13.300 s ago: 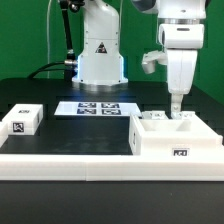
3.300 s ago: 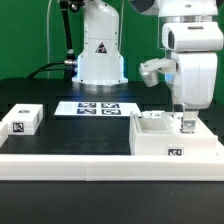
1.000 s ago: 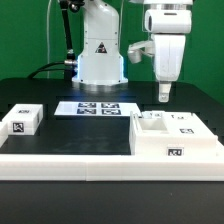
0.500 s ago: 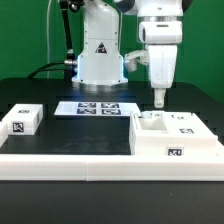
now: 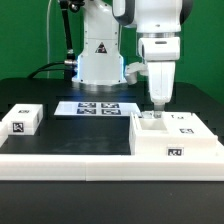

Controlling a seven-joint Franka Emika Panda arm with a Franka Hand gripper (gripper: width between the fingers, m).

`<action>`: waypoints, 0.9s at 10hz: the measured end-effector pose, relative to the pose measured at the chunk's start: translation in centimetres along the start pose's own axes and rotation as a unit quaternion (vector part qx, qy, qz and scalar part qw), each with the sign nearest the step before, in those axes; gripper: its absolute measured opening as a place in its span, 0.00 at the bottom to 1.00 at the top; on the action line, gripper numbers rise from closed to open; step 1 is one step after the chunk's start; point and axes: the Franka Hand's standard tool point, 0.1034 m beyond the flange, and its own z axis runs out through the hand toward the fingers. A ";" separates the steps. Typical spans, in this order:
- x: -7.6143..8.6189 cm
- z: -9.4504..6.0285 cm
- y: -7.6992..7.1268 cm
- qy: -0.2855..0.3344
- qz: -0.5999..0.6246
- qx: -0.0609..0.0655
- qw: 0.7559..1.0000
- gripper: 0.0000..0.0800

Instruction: Assemble cabinet

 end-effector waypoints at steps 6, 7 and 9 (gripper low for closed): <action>0.0 1.3 -0.7 0.002 0.002 0.013 1.000 0.64; -0.1 1.4 -0.7 0.002 0.003 0.013 1.000 0.47; -0.1 1.4 -0.8 0.002 0.003 0.014 1.000 0.30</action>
Offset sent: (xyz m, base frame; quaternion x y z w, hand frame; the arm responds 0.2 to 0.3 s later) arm 0.0002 0.0078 -0.0115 0.0011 0.0084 0.0067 0.9999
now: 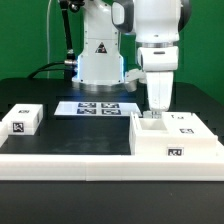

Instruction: Assemble cabinet

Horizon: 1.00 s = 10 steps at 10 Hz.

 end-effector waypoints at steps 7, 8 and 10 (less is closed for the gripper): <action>0.0 -0.2 0.1 -0.001 0.000 -0.002 1.000 0.09; -0.2 -0.9 0.2 -0.006 0.000 -0.001 1.000 0.09; -0.3 -3.3 0.4 -0.023 0.005 0.001 1.000 0.09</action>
Offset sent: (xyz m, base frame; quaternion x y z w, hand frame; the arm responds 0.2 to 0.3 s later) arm 0.0000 0.0000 0.0000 0.0000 0.0000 0.0000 1.0000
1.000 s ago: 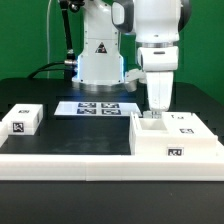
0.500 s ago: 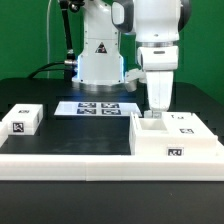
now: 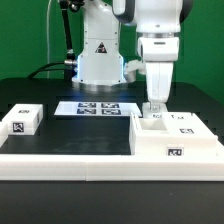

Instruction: Assemble cabinet

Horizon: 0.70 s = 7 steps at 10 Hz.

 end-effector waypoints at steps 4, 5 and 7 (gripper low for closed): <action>-1.7 -2.2 1.6 -0.012 0.001 -0.006 1.000 0.09; -2.1 -2.3 2.0 -0.012 0.005 -0.006 1.000 0.09; -2.3 -2.4 2.6 -0.011 0.010 -0.009 1.000 0.09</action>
Offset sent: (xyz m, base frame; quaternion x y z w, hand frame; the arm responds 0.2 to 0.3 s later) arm 0.0168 -0.0200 0.0084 0.0139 -0.0054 -0.0108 0.9998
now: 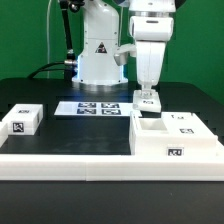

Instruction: Assemble cabinet

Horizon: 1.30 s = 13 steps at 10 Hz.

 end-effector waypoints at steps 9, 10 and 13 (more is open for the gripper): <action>0.3 1.0 1.7 0.008 0.009 0.002 1.000 0.09; 0.3 1.0 1.7 0.008 0.009 0.002 1.000 0.09; 0.3 1.0 1.7 0.008 0.020 0.001 1.000 0.09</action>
Offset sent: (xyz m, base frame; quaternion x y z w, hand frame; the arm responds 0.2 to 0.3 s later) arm 0.0130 0.0018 -0.0077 0.0122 0.0085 0.0034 0.9999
